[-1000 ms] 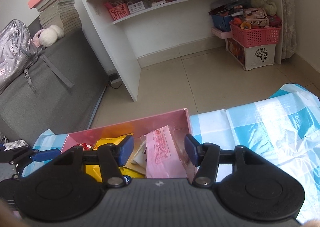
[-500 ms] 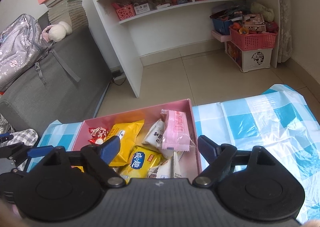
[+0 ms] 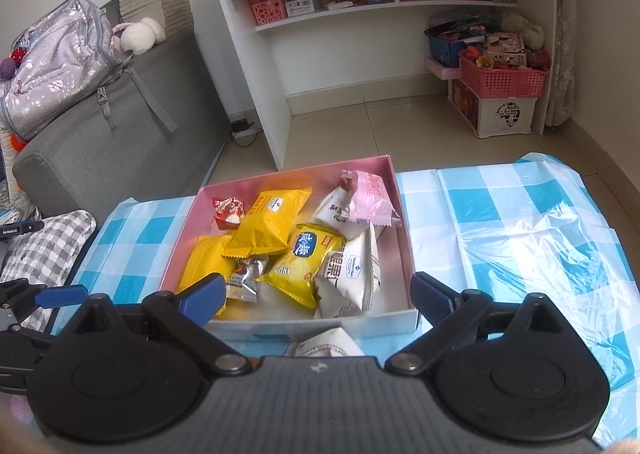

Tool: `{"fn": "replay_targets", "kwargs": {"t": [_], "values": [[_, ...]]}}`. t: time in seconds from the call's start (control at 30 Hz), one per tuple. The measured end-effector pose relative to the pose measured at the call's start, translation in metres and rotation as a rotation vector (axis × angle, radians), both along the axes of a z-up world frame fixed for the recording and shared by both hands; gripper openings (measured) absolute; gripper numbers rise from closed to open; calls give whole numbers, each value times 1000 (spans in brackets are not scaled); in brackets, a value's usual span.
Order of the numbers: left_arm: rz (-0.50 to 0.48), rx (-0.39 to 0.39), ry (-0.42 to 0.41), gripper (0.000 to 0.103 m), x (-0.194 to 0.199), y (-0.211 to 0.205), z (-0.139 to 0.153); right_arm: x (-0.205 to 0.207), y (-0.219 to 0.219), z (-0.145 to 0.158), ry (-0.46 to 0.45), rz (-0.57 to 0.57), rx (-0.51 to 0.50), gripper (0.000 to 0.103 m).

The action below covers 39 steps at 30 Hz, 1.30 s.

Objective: Organize snacks
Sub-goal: 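Move both grippers back toward the remaining loose snacks, then grasp the clear bread packet with the left gripper while the right grasps the gold wafer bar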

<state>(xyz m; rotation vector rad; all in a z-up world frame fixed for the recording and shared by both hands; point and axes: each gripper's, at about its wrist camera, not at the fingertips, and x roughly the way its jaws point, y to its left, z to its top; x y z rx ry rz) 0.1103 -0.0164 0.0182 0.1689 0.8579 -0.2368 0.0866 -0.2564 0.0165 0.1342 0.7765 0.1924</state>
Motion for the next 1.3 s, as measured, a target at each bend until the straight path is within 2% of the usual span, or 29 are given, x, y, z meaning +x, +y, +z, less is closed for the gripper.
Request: {"fn": "replay_targets", "kwargs": {"t": [0.33,0.5,0.73,0.9,1.13,1.23,1.3], "values": [[78,-37,-21,96,-51,35,-19,-37,17,-20,13,57,-42,102],[72,-51,-24,96,-59,47,-34,-51,33,-39,14,117,-115,102],[45,-53,-27,96,-63,48,-59,-62,54,-68,50,199,-165,102],[7,-27,-49,96,-60,44,-74,-67,64,-81,24,243,-228,102],[6,-44,-52,94,-47,44,-86,-56,64,-90,28,231,-198,100],[9,-48,-47,93,-43,44,-88,-53,67,-93,7,239,-224,100],[4,-48,-46,89,-41,43,-89,-52,70,-94,-3,246,-239,100]]}}
